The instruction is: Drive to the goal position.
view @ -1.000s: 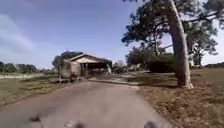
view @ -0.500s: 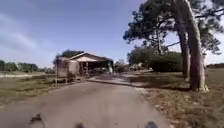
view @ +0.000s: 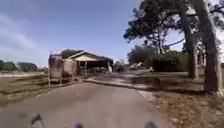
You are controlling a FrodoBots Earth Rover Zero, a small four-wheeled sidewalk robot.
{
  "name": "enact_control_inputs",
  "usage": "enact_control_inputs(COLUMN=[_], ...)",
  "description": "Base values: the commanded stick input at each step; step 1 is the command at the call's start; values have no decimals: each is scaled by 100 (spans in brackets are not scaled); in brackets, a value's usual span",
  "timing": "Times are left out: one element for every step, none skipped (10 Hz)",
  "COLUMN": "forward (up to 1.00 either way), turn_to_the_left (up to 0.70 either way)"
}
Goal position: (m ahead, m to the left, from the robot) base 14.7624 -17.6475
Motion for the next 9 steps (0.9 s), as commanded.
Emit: enact_control_inputs(forward=[100, 100, 100, 100, 100, 100, 100, 100, 100], turn_to_the_left=[12, 2, 2, 24, 38, 39, 36, 13, 1])
